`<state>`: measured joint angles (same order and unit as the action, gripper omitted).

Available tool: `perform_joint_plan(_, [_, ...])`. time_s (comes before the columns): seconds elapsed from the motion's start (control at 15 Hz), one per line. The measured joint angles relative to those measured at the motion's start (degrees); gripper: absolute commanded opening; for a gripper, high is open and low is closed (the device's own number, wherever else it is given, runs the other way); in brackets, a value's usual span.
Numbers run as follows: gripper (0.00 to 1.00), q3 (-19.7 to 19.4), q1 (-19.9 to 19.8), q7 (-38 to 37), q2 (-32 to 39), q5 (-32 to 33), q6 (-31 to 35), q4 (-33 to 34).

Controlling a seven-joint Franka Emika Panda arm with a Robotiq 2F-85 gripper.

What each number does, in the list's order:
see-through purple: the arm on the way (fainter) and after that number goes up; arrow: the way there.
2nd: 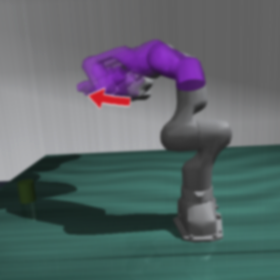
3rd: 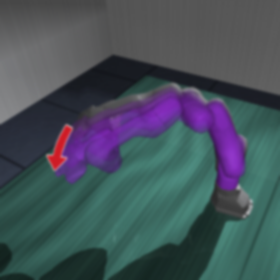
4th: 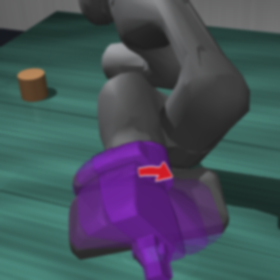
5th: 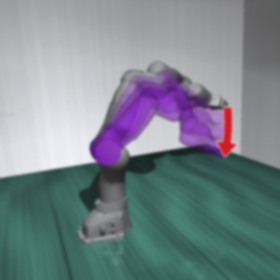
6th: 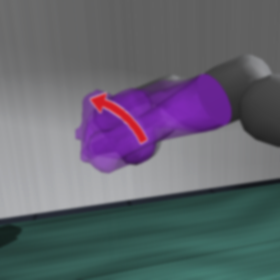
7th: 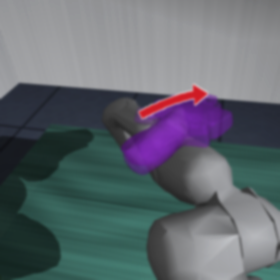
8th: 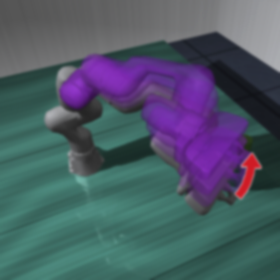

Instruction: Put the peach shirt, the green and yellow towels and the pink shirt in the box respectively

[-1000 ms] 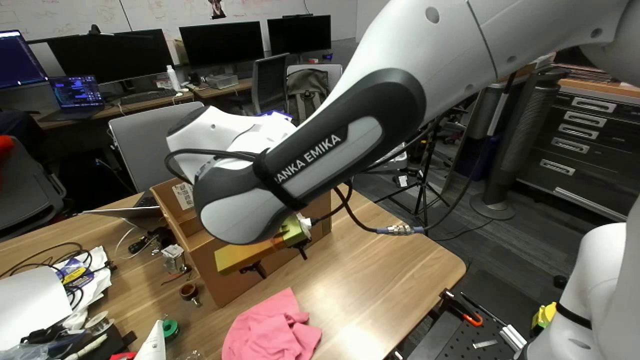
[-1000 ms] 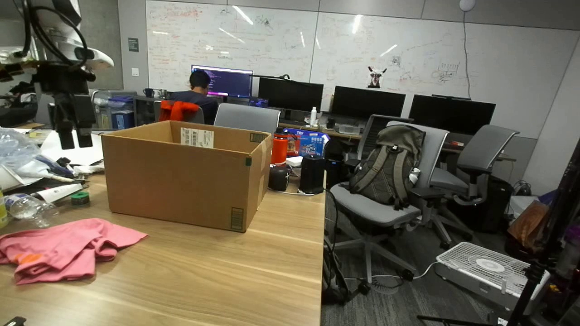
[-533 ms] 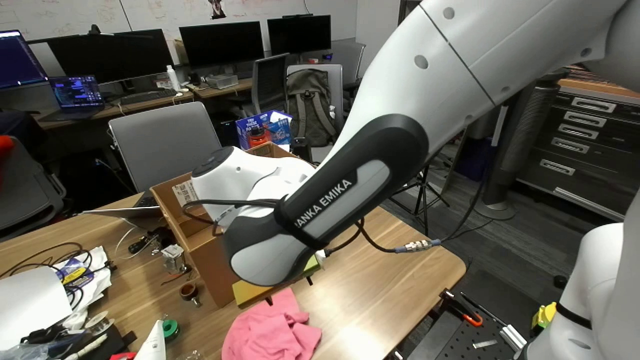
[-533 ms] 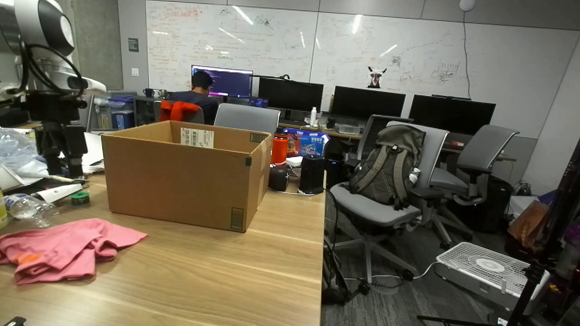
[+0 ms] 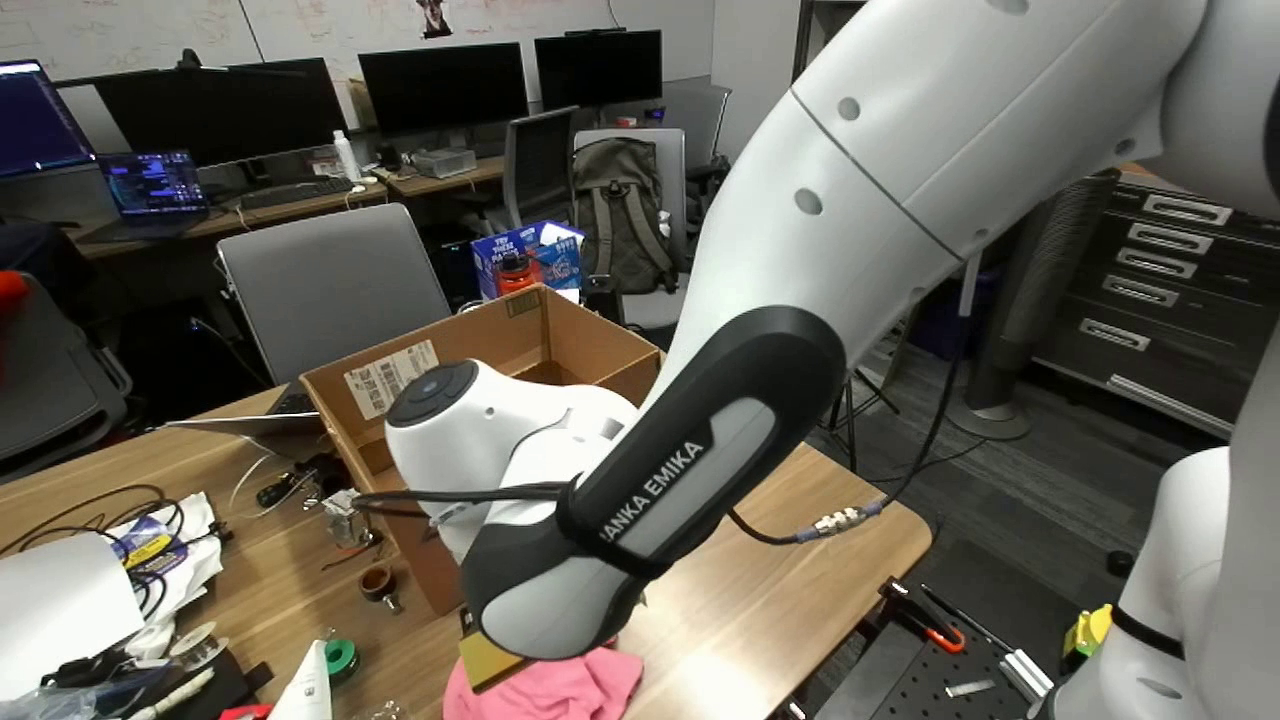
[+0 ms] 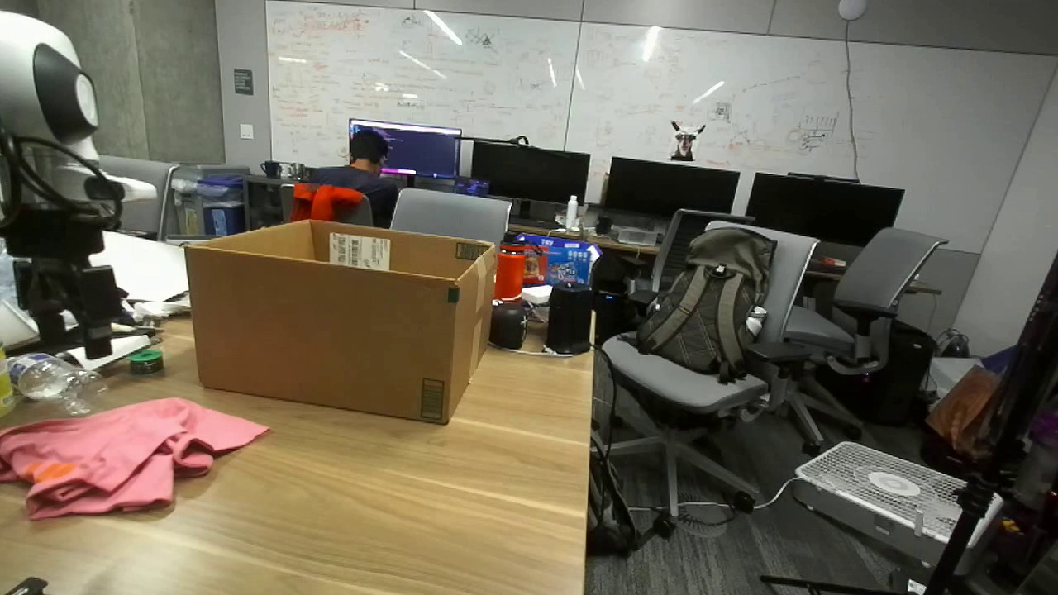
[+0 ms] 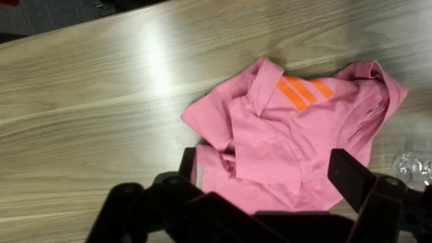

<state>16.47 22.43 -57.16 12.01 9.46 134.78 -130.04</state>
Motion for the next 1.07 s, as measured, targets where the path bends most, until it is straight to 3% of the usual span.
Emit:
perform_joint_plan(0.67, [1.00, 1.6, 3.3, 0.4, 5.2, -2.9, 6.1, -0.2])
perform_joint_plan(1.07, [1.00, 1.6, 3.3, 4.9, 7.9, -7.2, 8.2, 0.0])
